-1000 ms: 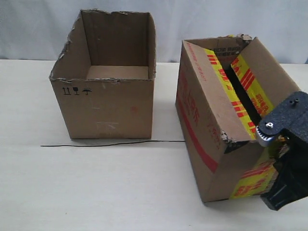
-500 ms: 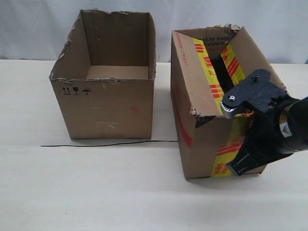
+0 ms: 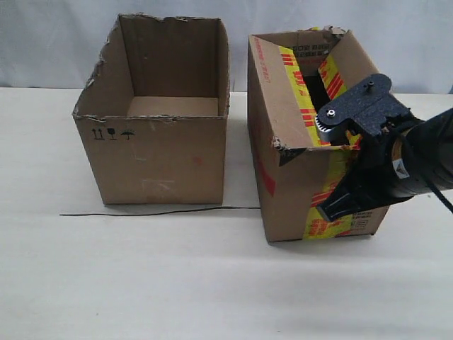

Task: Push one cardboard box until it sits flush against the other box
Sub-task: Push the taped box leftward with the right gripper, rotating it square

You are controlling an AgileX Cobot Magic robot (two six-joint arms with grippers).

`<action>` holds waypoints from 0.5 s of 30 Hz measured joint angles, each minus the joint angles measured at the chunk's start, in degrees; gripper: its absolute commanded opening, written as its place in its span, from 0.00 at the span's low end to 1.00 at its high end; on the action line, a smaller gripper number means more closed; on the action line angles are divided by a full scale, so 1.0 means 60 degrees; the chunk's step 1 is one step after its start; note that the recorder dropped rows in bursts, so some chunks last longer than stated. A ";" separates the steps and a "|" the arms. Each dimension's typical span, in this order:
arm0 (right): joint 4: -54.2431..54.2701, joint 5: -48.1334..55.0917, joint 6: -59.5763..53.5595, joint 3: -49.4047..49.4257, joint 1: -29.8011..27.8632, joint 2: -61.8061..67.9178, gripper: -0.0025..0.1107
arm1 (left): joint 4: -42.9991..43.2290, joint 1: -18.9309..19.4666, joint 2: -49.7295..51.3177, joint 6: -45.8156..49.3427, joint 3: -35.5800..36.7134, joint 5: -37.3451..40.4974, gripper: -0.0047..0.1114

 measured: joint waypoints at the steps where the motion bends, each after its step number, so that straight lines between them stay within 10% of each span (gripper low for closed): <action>1: -0.0017 -0.0022 0.0063 0.0000 0.0000 0.0041 0.02 | 0.0000 0.0000 0.0000 0.0000 0.0000 0.0000 0.04; 15: -0.0057 -0.1212 0.0656 0.0000 0.0000 0.0655 0.02 | 0.0000 0.0000 0.0000 0.0000 0.0000 0.0000 0.04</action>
